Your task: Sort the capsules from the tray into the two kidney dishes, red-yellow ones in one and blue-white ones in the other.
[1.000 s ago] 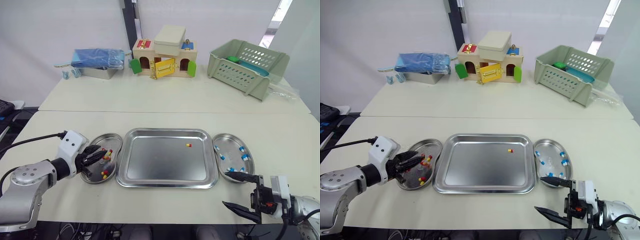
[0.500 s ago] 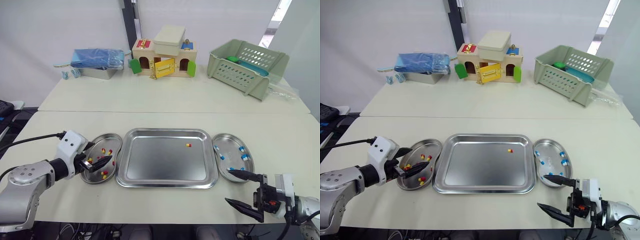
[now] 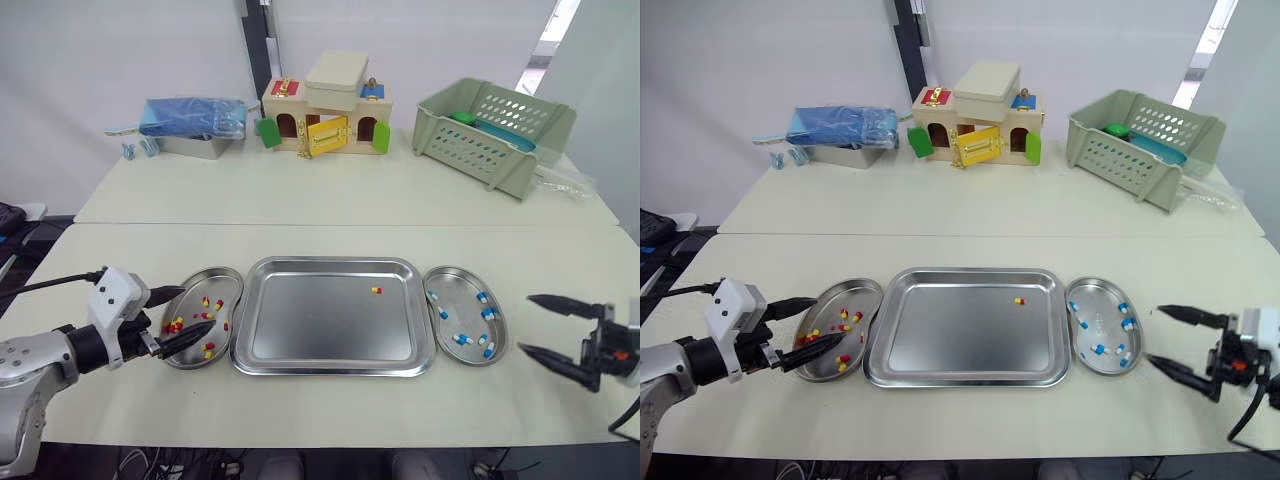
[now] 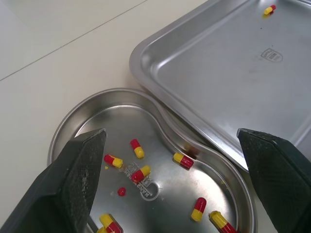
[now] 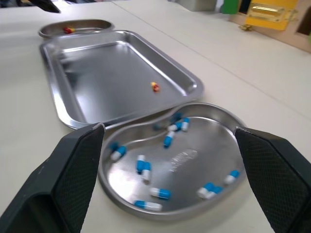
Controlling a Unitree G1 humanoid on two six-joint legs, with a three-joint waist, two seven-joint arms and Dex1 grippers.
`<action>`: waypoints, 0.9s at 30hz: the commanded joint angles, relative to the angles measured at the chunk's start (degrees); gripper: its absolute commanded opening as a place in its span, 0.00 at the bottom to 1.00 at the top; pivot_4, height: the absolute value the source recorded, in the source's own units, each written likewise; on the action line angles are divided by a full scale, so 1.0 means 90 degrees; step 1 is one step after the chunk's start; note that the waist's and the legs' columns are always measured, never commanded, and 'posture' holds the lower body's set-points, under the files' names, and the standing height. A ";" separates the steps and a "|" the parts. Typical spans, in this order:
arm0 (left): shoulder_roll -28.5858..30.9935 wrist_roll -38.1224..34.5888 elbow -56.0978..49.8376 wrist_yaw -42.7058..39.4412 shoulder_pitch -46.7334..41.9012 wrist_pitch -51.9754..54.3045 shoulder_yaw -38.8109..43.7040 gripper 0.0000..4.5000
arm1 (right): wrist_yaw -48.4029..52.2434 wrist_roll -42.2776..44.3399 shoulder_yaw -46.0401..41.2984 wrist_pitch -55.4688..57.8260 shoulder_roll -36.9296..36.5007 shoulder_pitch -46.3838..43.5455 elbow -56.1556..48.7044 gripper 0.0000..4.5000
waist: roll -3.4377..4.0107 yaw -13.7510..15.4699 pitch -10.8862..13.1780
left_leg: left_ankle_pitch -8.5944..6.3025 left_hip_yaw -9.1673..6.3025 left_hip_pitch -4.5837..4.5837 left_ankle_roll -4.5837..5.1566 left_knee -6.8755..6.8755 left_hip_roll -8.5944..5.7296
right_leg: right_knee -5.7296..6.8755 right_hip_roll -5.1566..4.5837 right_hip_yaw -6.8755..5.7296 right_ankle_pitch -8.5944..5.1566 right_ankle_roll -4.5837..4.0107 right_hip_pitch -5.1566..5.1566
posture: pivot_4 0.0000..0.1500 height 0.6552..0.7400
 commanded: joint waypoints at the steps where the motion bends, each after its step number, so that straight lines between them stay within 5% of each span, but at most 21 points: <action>1: -0.0003 -0.0361 -0.0166 -0.0261 0.0086 -0.0256 0.0292 0.99 | 0.0151 -0.0214 -0.0025 -0.0180 -0.0173 -0.0525 0.0550 1.00 | -0.0001 -0.0001 0.0001 | 0.0000 0.0001 -0.0002 0.0000 0.0001 0.0000 | -0.0001 0.0000 0.0001 0.0000 0.0000 -0.0002 | 1.00 1.00; 13: -0.0669 -0.1735 -0.1361 -0.1685 0.1540 -0.1278 0.0889 0.99 | 0.0280 -0.0681 0.1015 0.0915 -0.0675 -0.2278 0.0558 1.00 | 0.0005 -0.0025 0.0004 | 0.0000 0.0010 -0.0003 -0.0001 0.0001 0.0002 | 0.0000 -0.0003 0.0008 0.0000 0.0000 -0.0007 | 1.00 1.00; 19: -0.1892 -0.2184 -0.2226 -0.1920 0.2813 -0.1966 0.0567 0.99 | 0.0447 -0.1041 0.1875 0.1679 -0.0898 -0.2996 0.0115 1.00 | 0.0005 -0.0006 0.0004 | 0.0000 0.0014 -0.0005 0.0000 0.0002 0.0001 | -0.0004 -0.0005 0.0012 0.0000 0.0000 -0.0008 | 1.00 1.00; 27: -0.3615 -0.1814 -0.1795 -0.2410 0.3544 -0.3910 -0.0143 0.99 | 0.0126 -0.1371 0.3191 0.3316 -0.0714 -0.4278 -0.1099 1.00 | 0.0005 -0.0004 0.0004 | 0.0000 0.0011 -0.0004 0.0000 0.0003 0.0001 | -0.0002 -0.0003 0.0008 0.0000 -0.0001 -0.0010 | 1.00 1.00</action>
